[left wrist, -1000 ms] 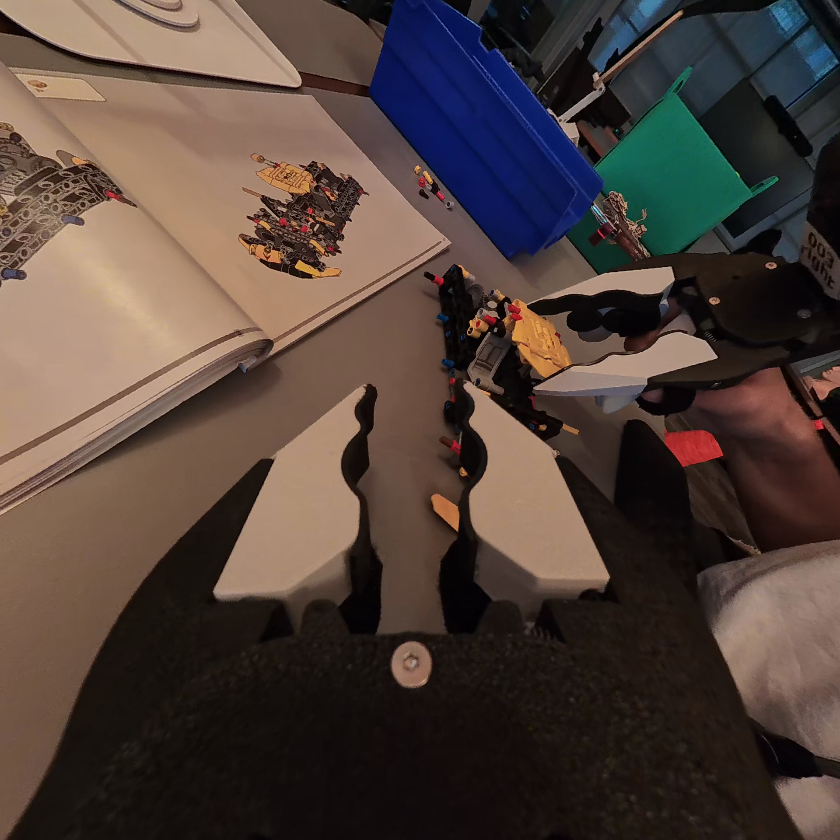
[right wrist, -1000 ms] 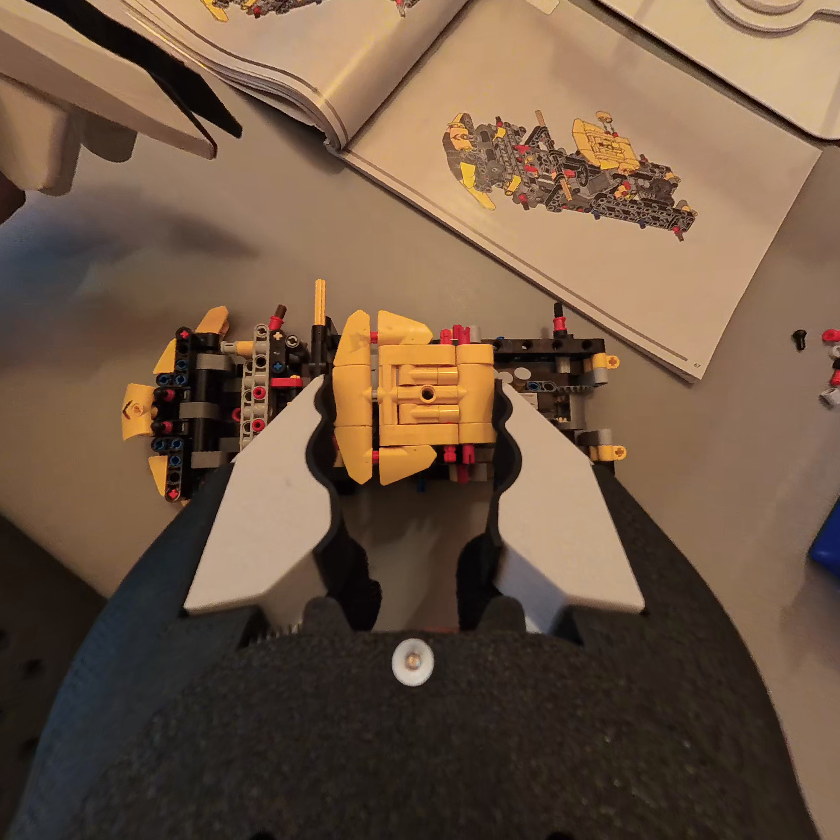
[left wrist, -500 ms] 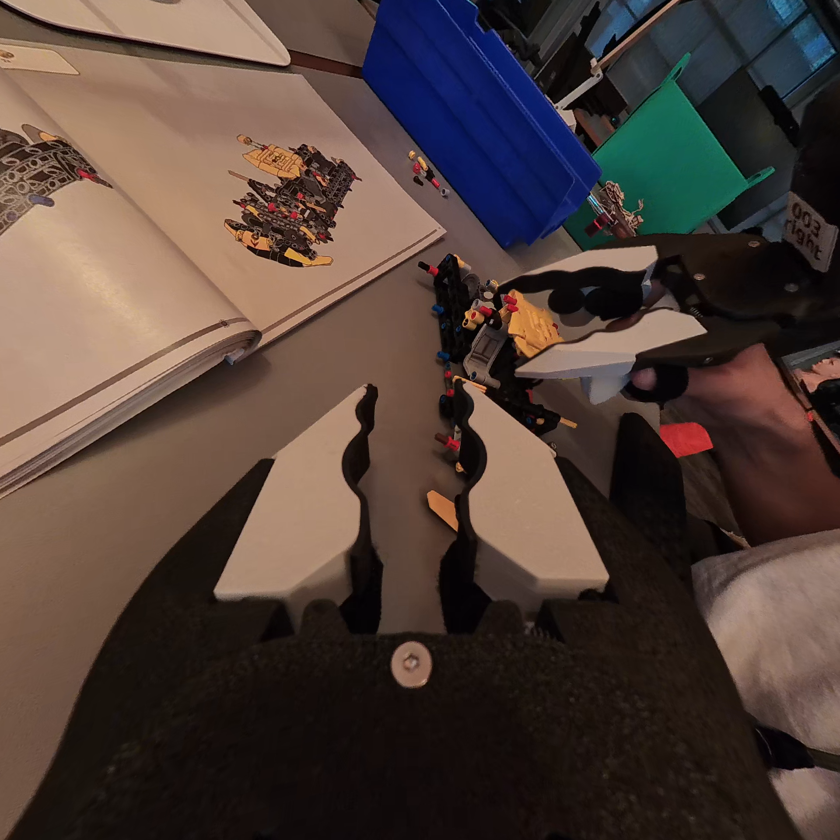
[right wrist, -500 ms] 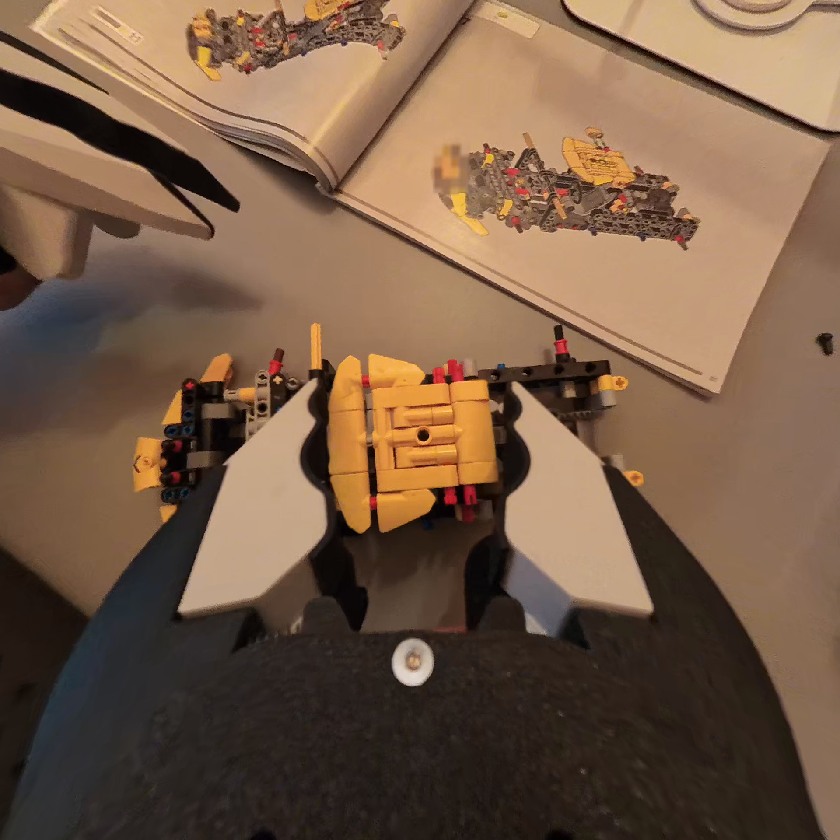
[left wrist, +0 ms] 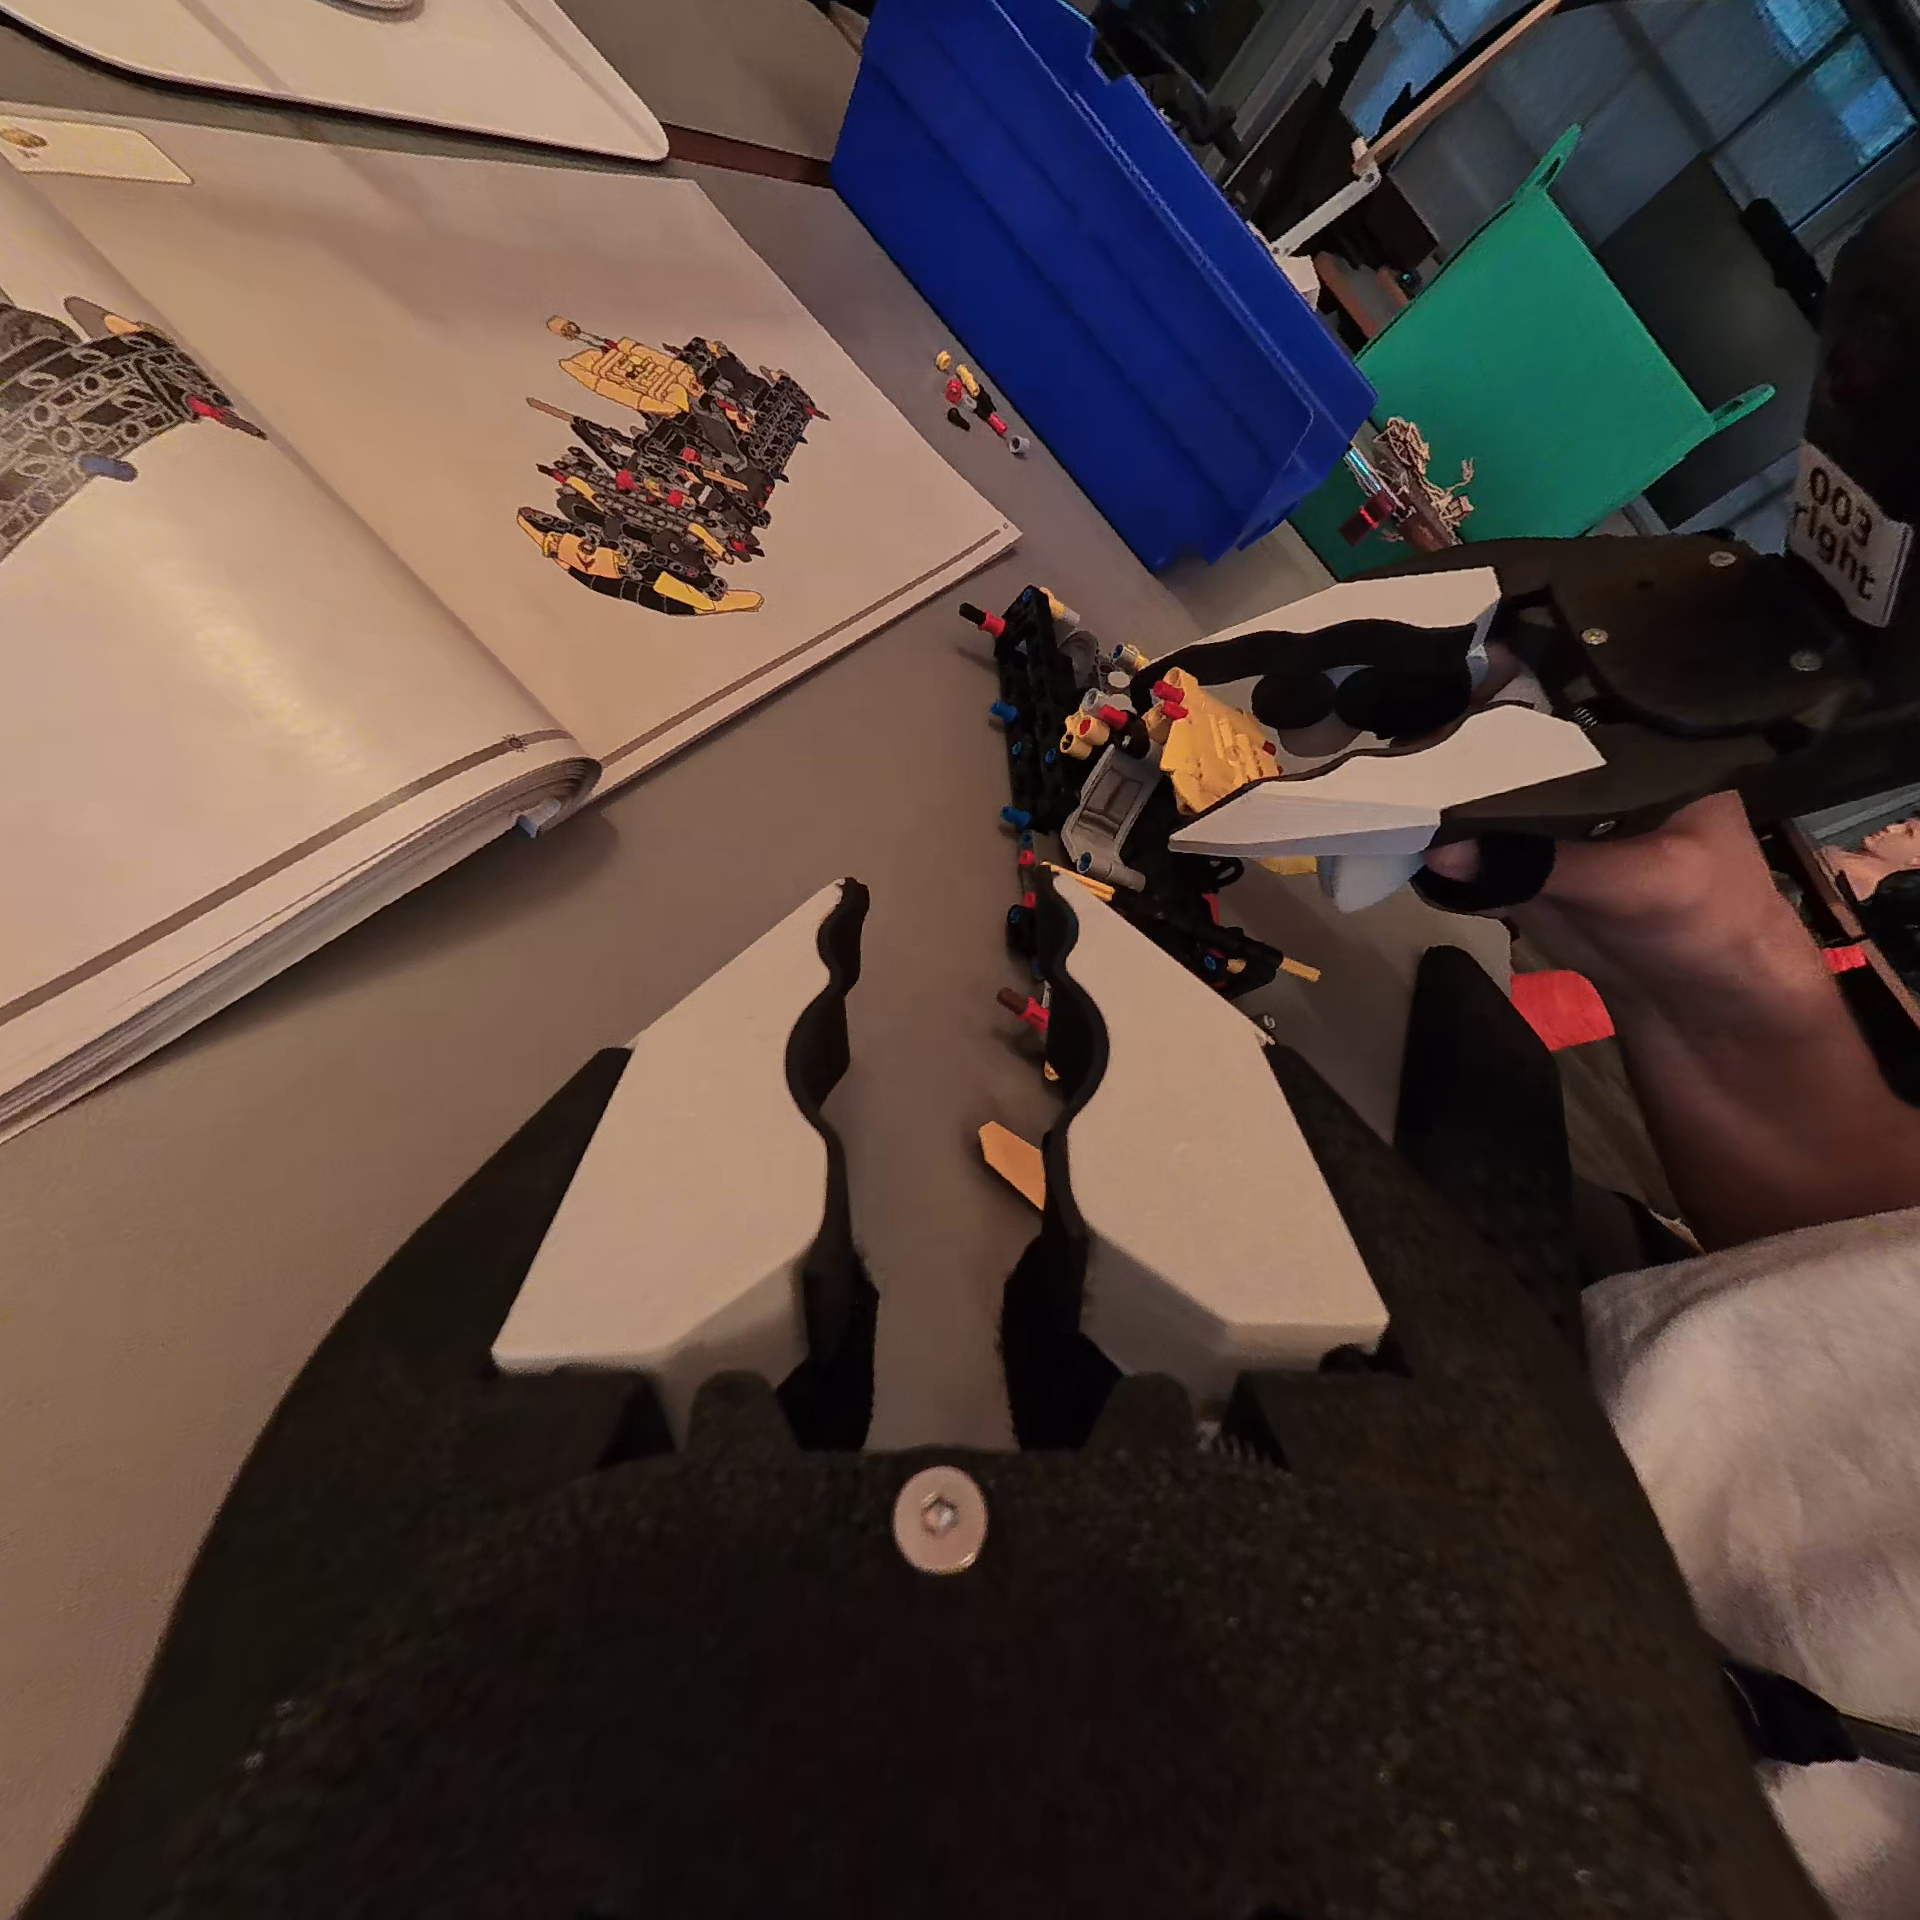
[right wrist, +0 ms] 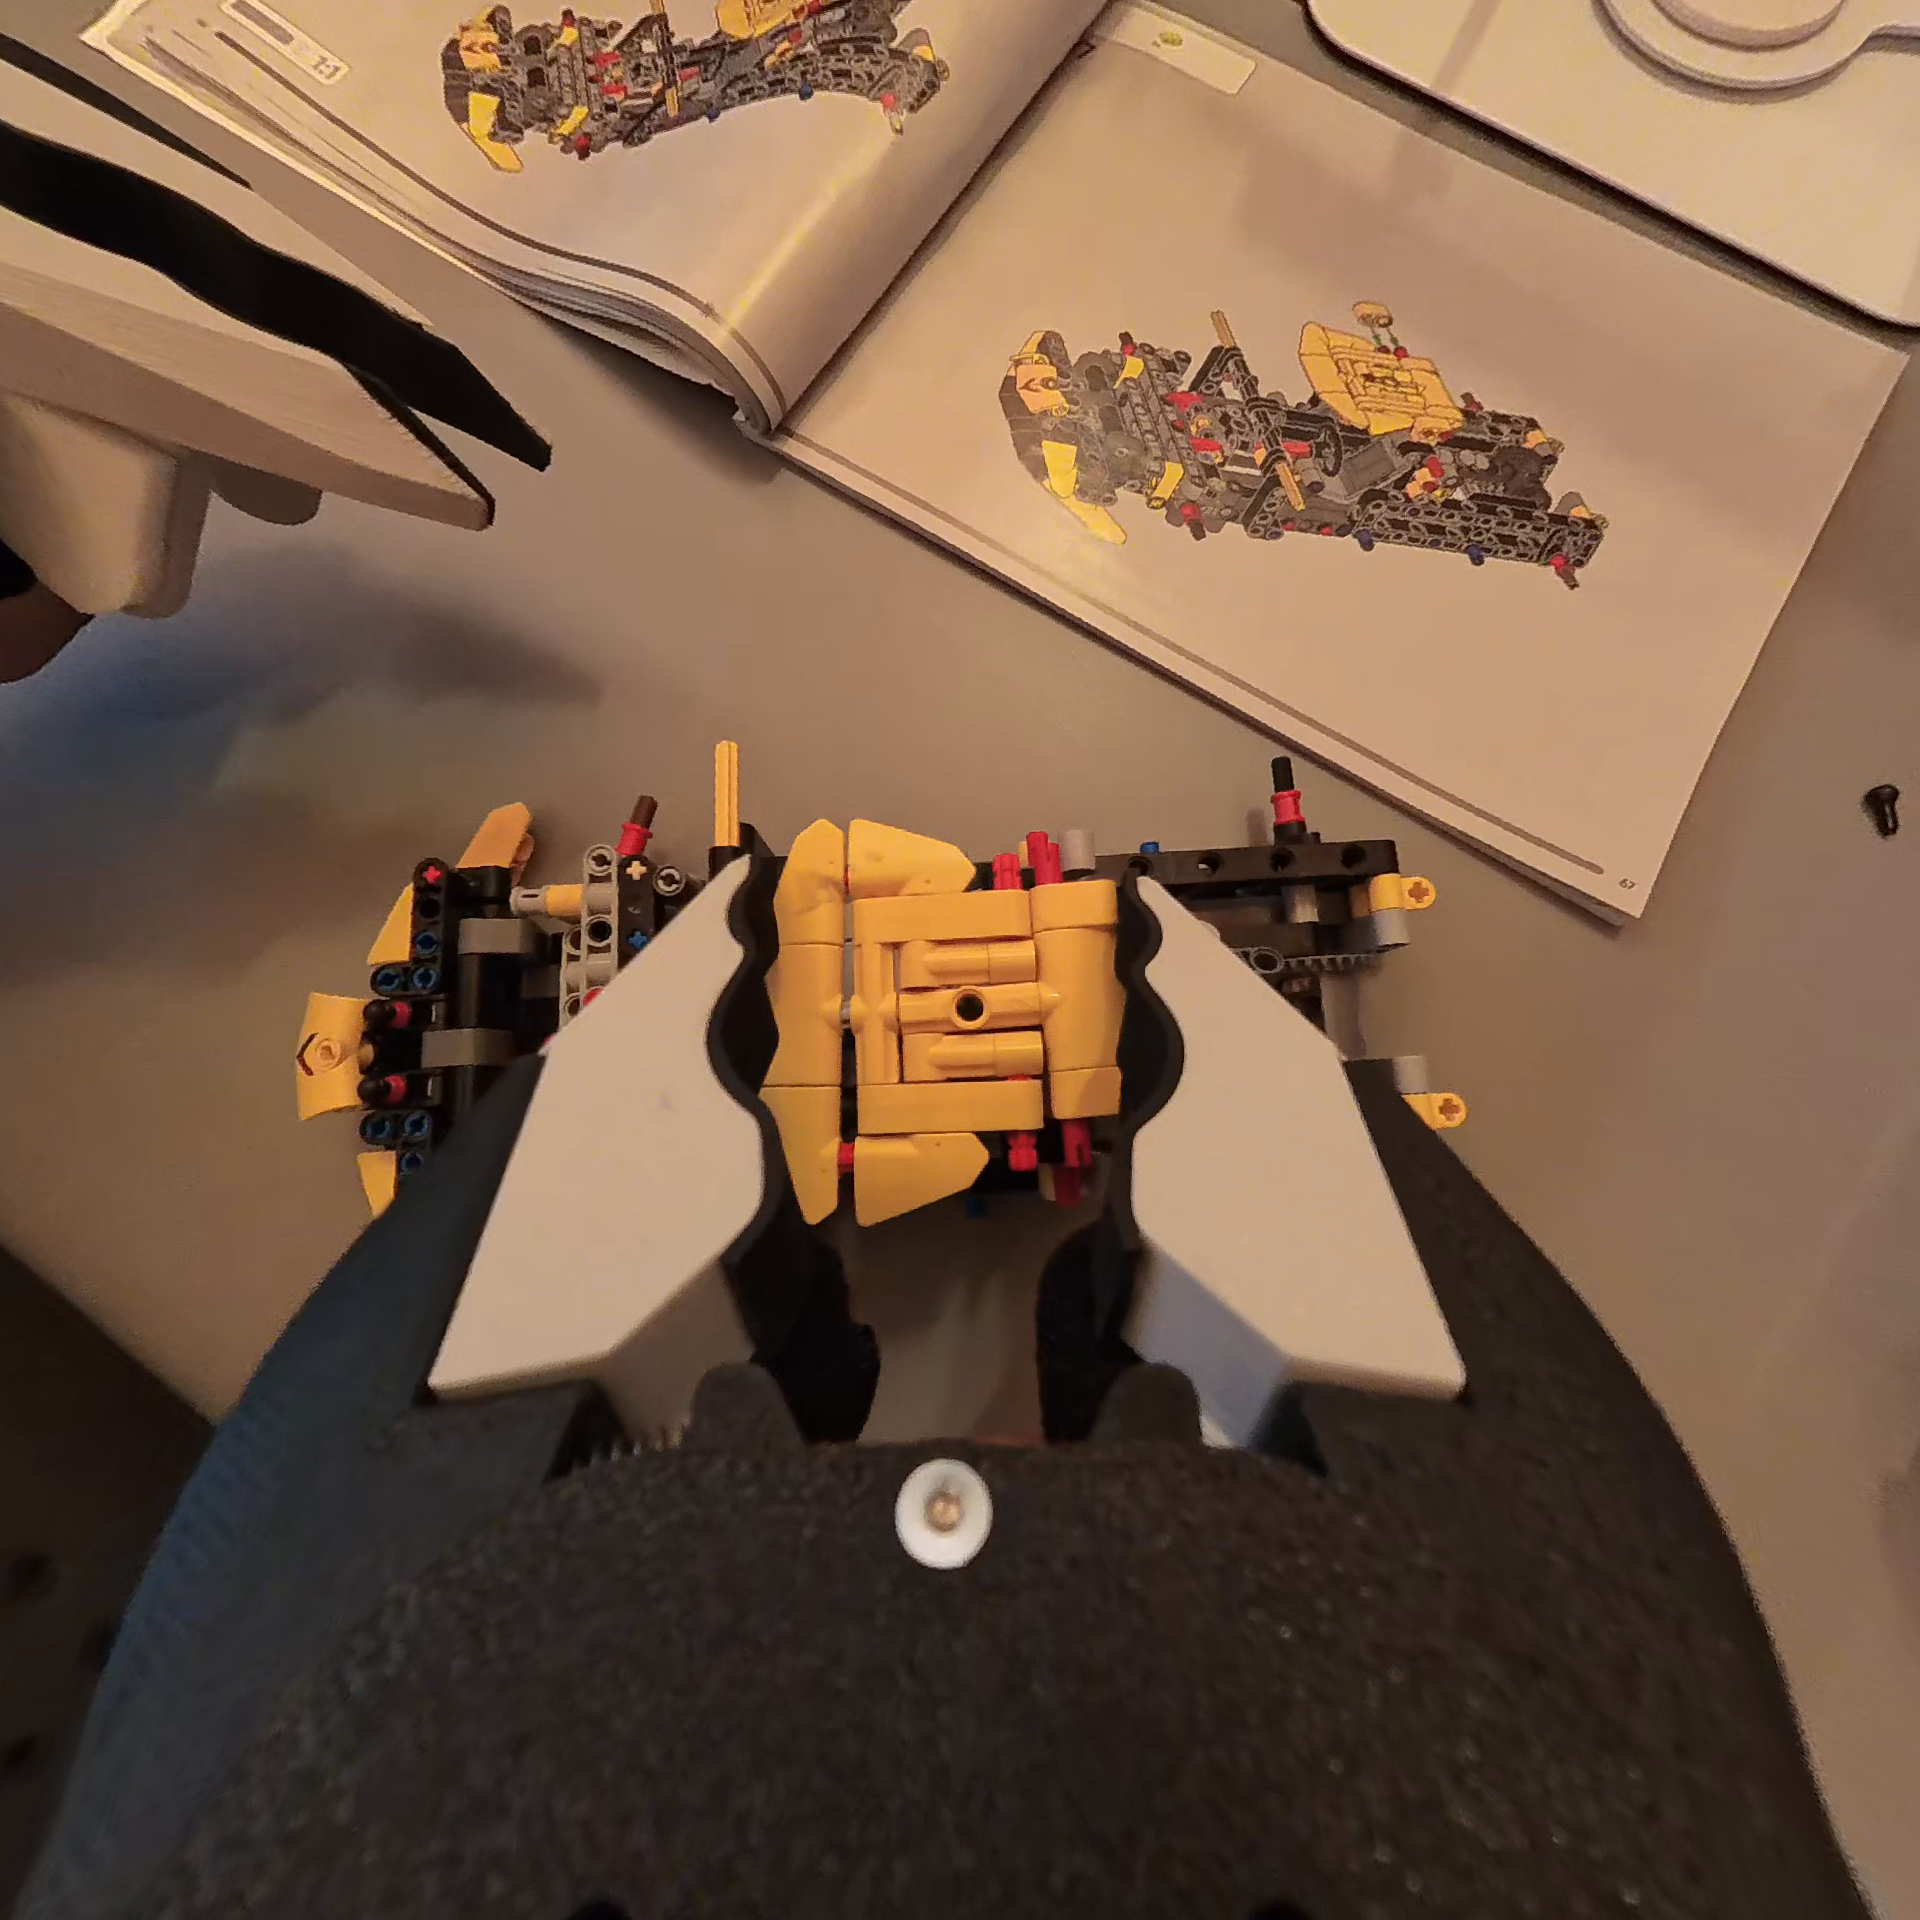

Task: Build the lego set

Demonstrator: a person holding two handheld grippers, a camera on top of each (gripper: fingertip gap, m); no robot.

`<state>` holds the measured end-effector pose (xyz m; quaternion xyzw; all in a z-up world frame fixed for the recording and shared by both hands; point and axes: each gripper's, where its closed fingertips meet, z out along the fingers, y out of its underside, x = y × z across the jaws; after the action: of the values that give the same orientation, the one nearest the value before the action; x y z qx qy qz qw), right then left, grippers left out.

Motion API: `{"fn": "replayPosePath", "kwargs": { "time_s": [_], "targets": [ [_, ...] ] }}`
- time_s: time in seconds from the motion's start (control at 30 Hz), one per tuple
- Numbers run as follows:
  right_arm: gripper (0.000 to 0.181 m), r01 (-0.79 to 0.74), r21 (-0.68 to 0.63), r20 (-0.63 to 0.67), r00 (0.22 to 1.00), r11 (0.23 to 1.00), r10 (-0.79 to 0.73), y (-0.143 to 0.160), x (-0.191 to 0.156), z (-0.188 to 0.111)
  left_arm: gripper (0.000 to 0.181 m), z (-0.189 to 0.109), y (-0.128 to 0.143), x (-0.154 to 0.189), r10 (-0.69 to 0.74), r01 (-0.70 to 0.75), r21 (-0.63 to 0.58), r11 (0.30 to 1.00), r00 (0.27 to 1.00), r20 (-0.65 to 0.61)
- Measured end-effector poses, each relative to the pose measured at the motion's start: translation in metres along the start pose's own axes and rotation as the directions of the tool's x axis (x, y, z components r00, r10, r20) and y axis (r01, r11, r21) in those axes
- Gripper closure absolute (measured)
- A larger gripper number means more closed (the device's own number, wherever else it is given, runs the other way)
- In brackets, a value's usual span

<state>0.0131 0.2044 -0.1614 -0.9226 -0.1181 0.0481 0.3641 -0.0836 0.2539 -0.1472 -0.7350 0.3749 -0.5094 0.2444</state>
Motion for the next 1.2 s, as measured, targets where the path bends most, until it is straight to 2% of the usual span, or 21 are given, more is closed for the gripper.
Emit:
{"fn": "replayPosePath", "kwargs": {
  "time_s": [0.17,0.2,0.27,0.3,0.43,0.5,0.57,1.07,1.2],
  "targets": [
    [0.113,-0.010,0.039,0.013,1.000,0.999,0.009,-0.002,-0.004,0.000,0.148,0.001,0.001,0.001,-0.002,0.002,-0.004,1.000,1.000,-0.007],
    [0.109,-0.001,0.057,0.029,1.000,0.998,0.000,-0.003,-0.007,-0.002,0.148,0.001,0.001,0.001,-0.003,0.002,-0.006,1.000,1.000,-0.007],
    [0.084,0.018,0.059,0.070,0.997,0.998,-0.022,-0.002,-0.014,-0.010,0.148,0.001,0.001,0.002,-0.003,0.003,-0.005,1.000,1.000,-0.010],
    [0.082,0.042,0.047,0.074,0.996,0.998,-0.045,0.002,-0.014,-0.015,0.148,0.001,0.001,0.002,-0.004,0.004,-0.005,1.000,1.000,-0.012],
    [0.093,0.087,0.014,0.084,0.993,0.996,-0.088,0.021,-0.003,-0.023,0.148,0.000,0.000,0.004,-0.002,0.002,-0.002,1.000,1.000,-0.017],
    [0.107,0.081,0.031,0.136,0.987,0.996,-0.084,0.025,-0.006,-0.022,0.148,0.001,0.000,0.004,0.003,-0.003,-0.003,1.000,1.000,-0.015],
    [0.112,0.095,0.052,0.123,0.987,0.994,-0.100,0.024,-0.004,-0.019,0.148,0.001,0.001,0.004,0.005,-0.005,-0.004,1.000,1.000,-0.012],
    [0.117,0.146,0.062,0.081,0.985,0.987,-0.151,0.026,-0.004,-0.019,0.148,0.002,0.002,0.002,0.003,-0.003,-0.008,1.000,1.000,-0.005],
    [0.115,0.103,0.050,0.090,0.990,0.993,-0.107,0.026,-0.004,-0.020,0.148,0.001,0.001,0.001,-0.003,0.003,-0.004,1.000,1.000,-0.007]
  ]
}}
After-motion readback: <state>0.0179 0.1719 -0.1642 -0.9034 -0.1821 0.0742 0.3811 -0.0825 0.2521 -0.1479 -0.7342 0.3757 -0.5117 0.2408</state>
